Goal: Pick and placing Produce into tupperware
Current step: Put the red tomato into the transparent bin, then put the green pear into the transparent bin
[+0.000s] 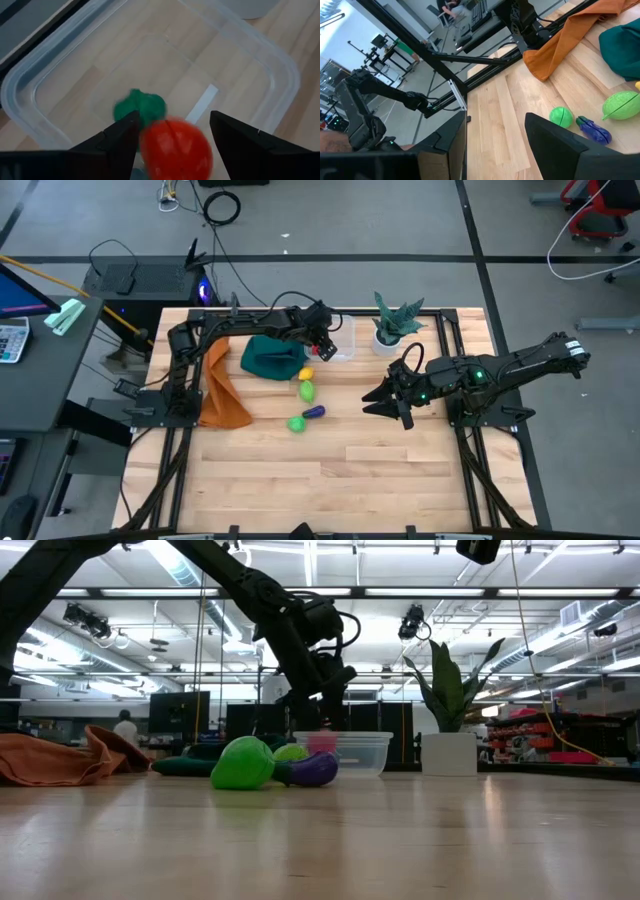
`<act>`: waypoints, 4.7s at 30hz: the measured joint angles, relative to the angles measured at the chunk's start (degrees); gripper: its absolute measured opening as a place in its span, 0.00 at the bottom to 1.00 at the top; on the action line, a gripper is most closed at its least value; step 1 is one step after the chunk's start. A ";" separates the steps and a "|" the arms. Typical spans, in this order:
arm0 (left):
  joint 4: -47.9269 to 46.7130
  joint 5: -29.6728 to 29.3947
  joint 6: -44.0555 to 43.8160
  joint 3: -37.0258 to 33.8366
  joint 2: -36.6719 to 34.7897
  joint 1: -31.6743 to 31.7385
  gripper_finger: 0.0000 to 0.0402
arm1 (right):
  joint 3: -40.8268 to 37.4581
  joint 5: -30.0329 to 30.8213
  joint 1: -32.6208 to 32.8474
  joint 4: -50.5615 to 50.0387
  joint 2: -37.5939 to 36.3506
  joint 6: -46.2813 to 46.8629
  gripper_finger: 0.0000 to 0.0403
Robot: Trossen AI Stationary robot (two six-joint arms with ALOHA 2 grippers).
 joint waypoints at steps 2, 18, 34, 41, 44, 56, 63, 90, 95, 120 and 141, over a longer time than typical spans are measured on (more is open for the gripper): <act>-0.01 0.09 -0.02 0.00 0.00 0.00 0.64 | 0.00 0.00 0.00 0.01 0.00 0.00 0.41; -3.04 1.34 -1.77 4.10 -2.34 -0.62 0.64 | 0.00 -0.22 0.00 0.00 0.02 -0.09 0.41; -28.36 1.66 -6.11 24.35 -3.96 -8.96 0.60 | -0.07 -2.56 0.02 -2.36 -5.42 -2.21 0.41; -29.14 1.39 -13.61 24.35 -3.96 -18.04 0.58 | -0.03 -2.54 0.02 -7.48 -12.20 -1.64 0.41; -29.75 0.78 -17.33 24.35 -3.96 -21.47 0.58 | -0.02 -2.55 0.04 -11.27 -14.88 -1.43 0.41; -42.72 -6.47 -32.06 23.00 -3.98 -32.66 0.55 | 0.00 -2.86 0.04 -19.15 -19.30 -3.20 0.41; -49.50 -6.94 -41.60 17.55 -3.99 -36.71 0.52 | 0.00 -2.89 0.04 -19.54 -18.93 -5.49 0.41; -32.57 -11.45 -55.54 -25.20 -37.43 -42.62 0.44 | 0.00 1.01 -0.04 -18.68 -12.19 -6.05 0.41; -17.56 -13.06 -51.30 -37.35 -45.22 -42.82 0.44 | 0.00 2.18 -0.04 -17.08 -10.02 -4.17 0.41; 12.94 -18.44 -11.66 -44.37 -36.67 -40.21 0.50 | -0.02 5.40 -1.66 -5.45 -1.16 -1.19 0.41; 17.53 -9.81 -10.15 -44.34 -28.63 -37.56 0.93 | -0.02 3.93 -1.64 -4.24 -1.21 -0.54 0.41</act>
